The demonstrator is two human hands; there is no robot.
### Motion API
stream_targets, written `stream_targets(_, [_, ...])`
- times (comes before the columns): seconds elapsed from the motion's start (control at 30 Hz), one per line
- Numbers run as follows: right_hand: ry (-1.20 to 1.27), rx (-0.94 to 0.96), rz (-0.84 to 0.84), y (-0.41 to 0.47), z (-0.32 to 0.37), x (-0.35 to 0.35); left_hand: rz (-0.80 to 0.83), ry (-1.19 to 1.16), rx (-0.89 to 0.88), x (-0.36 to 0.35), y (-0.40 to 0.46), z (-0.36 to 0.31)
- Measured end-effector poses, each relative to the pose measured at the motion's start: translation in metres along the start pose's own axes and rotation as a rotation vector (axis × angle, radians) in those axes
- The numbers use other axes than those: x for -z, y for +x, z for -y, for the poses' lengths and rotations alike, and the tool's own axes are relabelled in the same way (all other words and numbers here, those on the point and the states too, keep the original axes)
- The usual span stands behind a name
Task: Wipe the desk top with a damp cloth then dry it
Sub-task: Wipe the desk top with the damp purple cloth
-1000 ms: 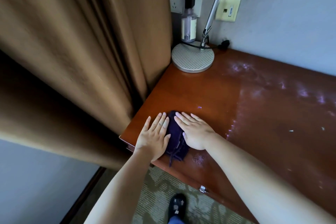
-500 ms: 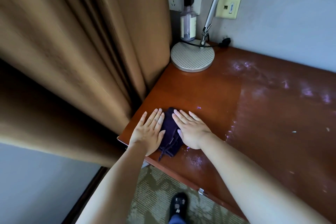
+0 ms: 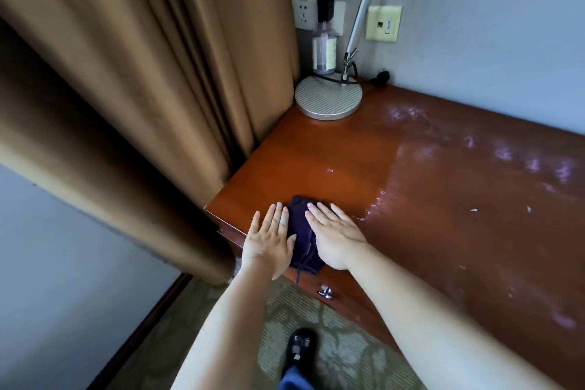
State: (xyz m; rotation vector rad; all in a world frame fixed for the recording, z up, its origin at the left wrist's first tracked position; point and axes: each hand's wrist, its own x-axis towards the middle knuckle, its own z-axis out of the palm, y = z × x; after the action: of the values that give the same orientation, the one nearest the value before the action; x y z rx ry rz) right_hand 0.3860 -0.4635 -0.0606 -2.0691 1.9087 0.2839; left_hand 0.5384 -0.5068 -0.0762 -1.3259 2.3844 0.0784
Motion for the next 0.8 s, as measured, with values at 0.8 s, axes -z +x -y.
stream_targets(0.8, [0.075, -0.275, 0.051, -0.036, 0.083, 0.004, 0.029, 0.262, -0.58, 0.045, 0.039, 0.031])
